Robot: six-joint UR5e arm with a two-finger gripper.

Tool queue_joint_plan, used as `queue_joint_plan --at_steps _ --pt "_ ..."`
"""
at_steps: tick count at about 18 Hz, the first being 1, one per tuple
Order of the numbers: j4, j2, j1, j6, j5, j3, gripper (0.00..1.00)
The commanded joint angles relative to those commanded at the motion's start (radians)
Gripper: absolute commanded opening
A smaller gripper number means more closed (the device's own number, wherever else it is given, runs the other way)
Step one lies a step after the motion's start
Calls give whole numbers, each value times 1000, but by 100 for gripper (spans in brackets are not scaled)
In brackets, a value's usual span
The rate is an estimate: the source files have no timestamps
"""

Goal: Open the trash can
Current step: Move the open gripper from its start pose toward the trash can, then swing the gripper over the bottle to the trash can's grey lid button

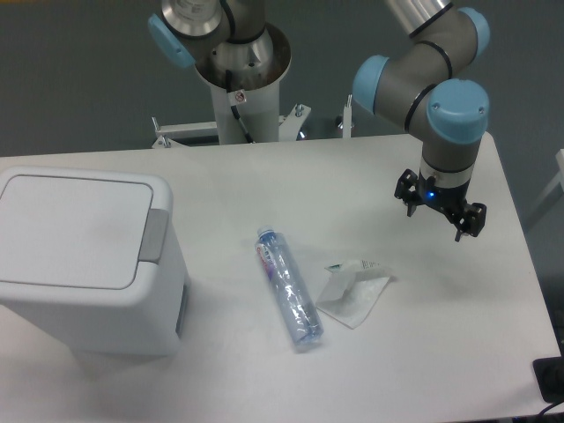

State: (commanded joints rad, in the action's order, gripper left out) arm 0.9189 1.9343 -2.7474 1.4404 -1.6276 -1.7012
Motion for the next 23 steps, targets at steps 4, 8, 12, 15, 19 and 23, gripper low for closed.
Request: queue_joint_plan --at_steps 4,8,12,15,19,23 --pt "0 -2 2 5 8 0 100" --pt "-2 -2 3 5 8 -12 100" --pt "0 -11 9 -38 76 -32 100" --pt "3 -34 41 -249 182 -48 100" --pt "3 -38 93 -383 208 -45 100" --pt "14 -38 143 -440 376 -49 100"
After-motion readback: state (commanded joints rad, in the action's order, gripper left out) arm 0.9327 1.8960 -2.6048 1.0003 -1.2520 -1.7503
